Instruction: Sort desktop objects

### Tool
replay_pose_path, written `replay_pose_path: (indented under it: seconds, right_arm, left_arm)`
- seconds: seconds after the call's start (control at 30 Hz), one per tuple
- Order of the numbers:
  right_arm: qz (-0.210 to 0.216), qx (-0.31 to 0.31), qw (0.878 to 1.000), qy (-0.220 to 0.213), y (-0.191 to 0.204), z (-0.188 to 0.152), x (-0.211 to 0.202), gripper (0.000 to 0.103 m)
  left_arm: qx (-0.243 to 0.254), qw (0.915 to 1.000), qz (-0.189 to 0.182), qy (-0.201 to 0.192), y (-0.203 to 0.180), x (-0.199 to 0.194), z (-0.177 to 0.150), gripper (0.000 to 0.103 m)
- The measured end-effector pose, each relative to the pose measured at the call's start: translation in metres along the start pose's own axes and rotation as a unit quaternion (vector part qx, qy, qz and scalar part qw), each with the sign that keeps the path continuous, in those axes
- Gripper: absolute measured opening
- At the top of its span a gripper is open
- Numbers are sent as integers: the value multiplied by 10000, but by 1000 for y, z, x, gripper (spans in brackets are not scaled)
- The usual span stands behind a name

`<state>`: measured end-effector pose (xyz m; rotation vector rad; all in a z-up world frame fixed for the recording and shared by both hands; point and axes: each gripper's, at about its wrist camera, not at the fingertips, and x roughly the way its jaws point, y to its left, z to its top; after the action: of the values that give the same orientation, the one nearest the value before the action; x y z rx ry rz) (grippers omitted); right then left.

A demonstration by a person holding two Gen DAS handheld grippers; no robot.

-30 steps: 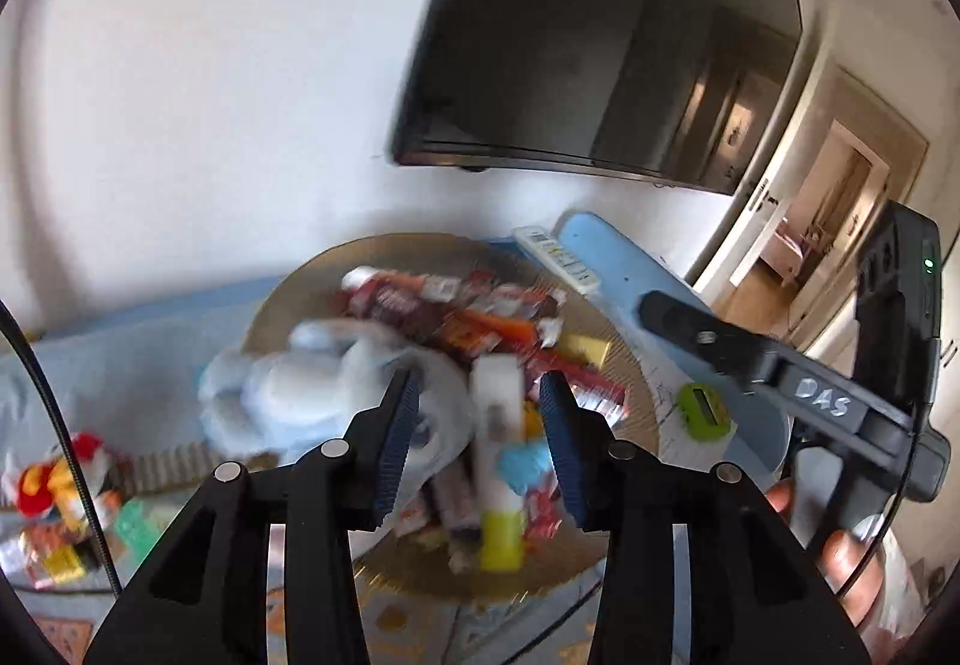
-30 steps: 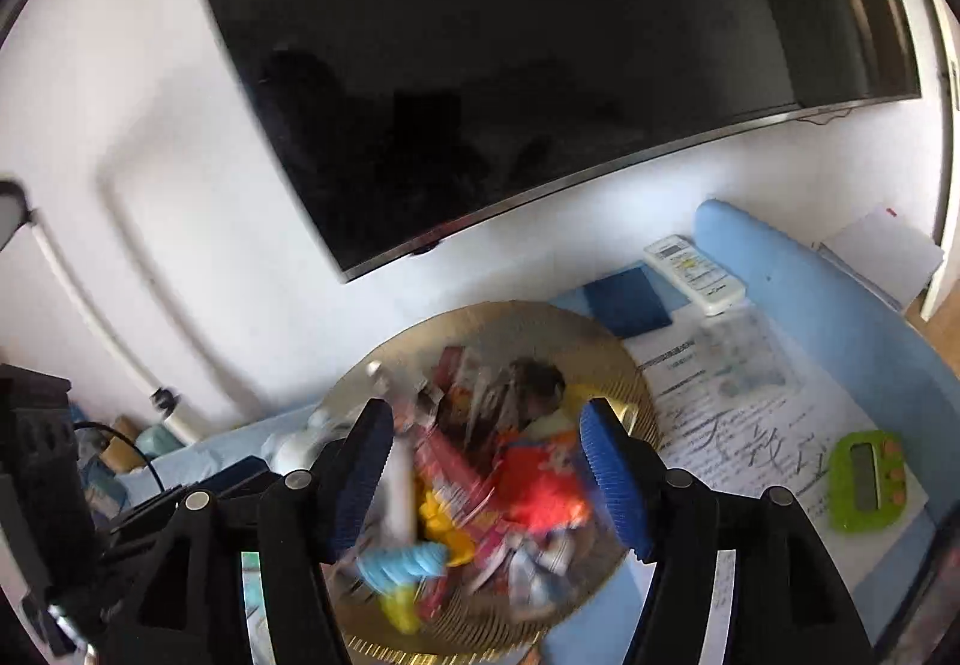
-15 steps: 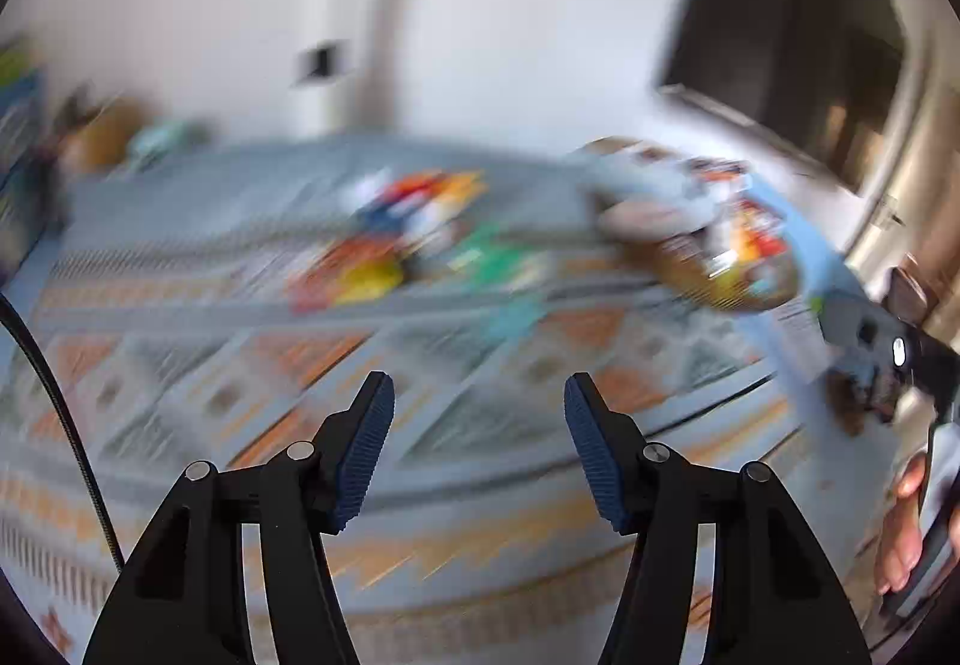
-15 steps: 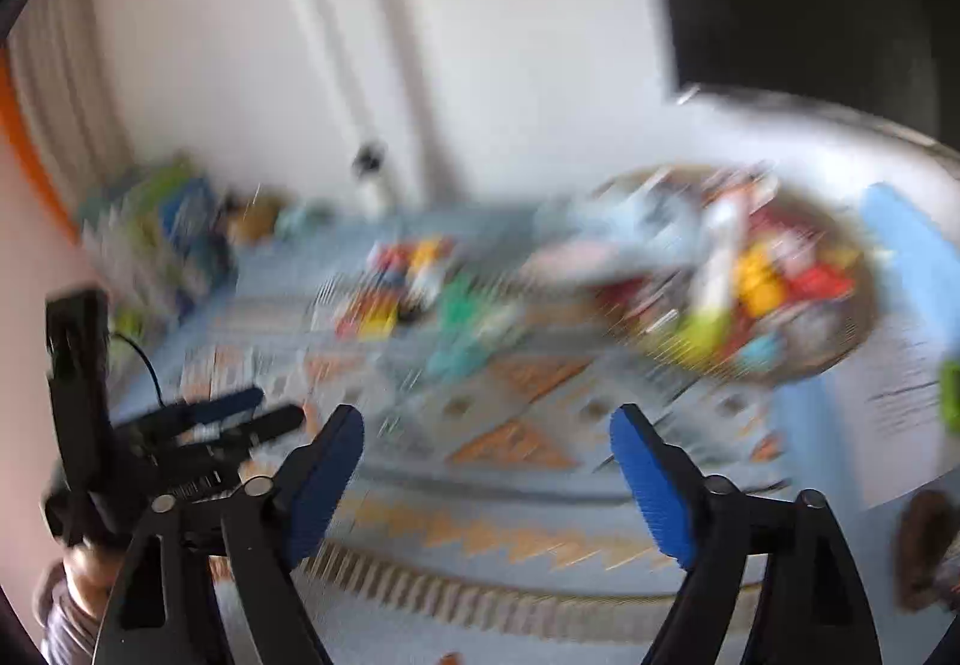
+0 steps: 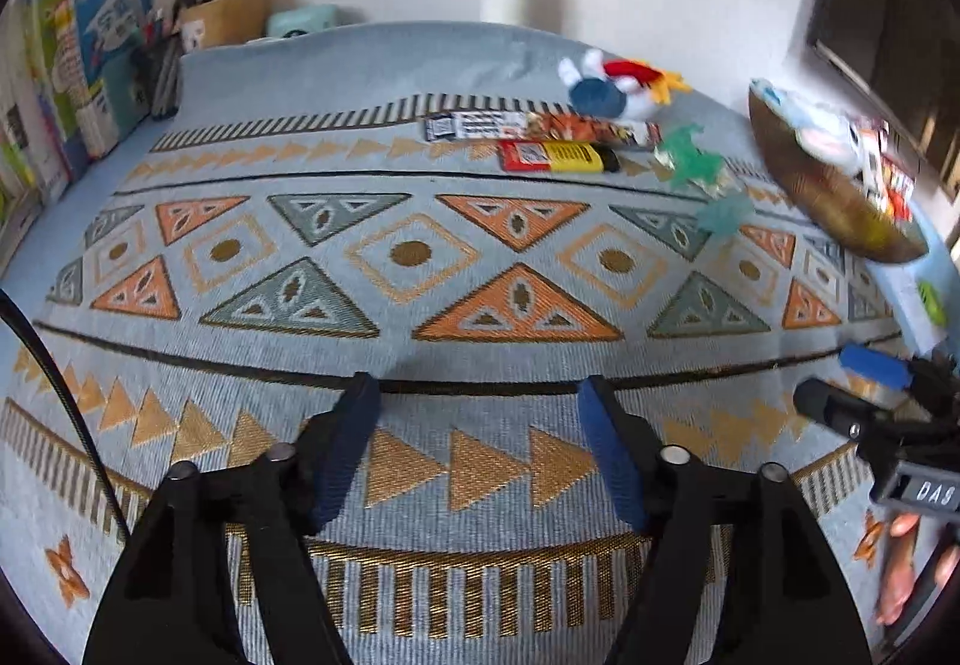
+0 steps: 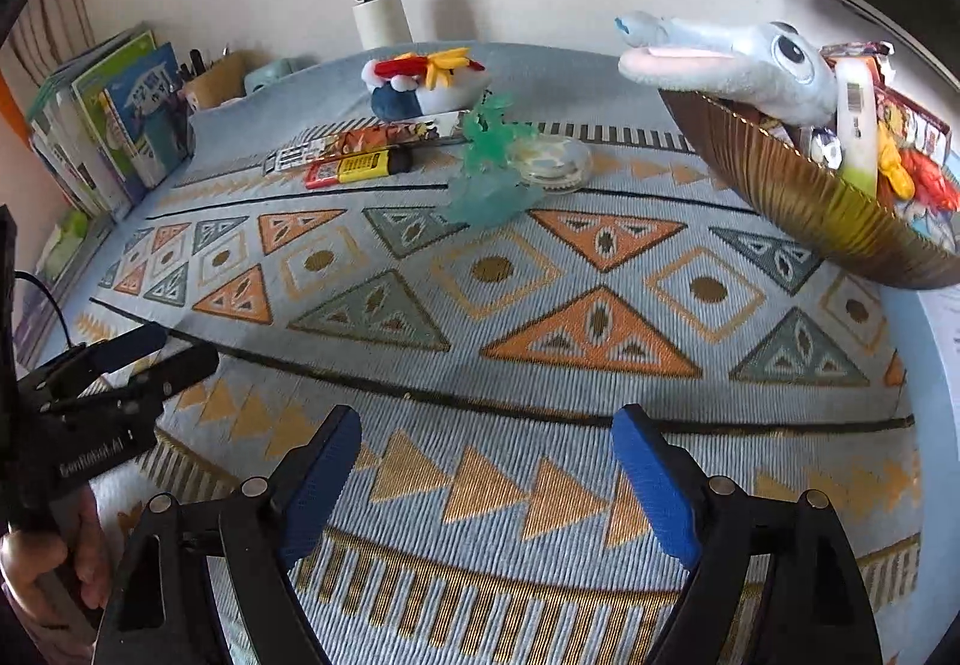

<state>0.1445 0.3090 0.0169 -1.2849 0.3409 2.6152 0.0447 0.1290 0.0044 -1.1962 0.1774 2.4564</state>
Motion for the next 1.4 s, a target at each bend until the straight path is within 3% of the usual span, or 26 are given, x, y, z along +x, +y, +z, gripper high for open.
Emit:
replay_pose_path:
  seconds: [0.1, 0.17, 0.27, 0.37, 0.43, 1.4]
  right_arm:
    - [-69, 28, 10000, 39, -2, 8, 6, 85]
    - [-150, 34, 9999, 48, -4, 11, 9, 87]
    - [-117, -94, 9998, 132, 0, 12, 14, 101]
    - [-269, -284, 9990, 219, 7, 11, 18, 103]
    - [-456, -429, 9977, 277, 13, 11, 21, 103]
    - [-414, -415, 9979, 264, 12, 11, 20, 103]
  left_arm:
    - [240, 9991, 346, 34, -11, 2, 1, 75]
    - [122, 9991, 401, 72, -8, 4, 4, 80]
    - [-173, 9989, 432, 109, 0, 8, 10, 84]
    - [-152, 9986, 432, 249, -2, 16, 14, 103]
    - [-96, 9986, 433, 286, -5, 18, 16, 103]
    - [-106, 9986, 419, 291, -14, 27, 19, 103]
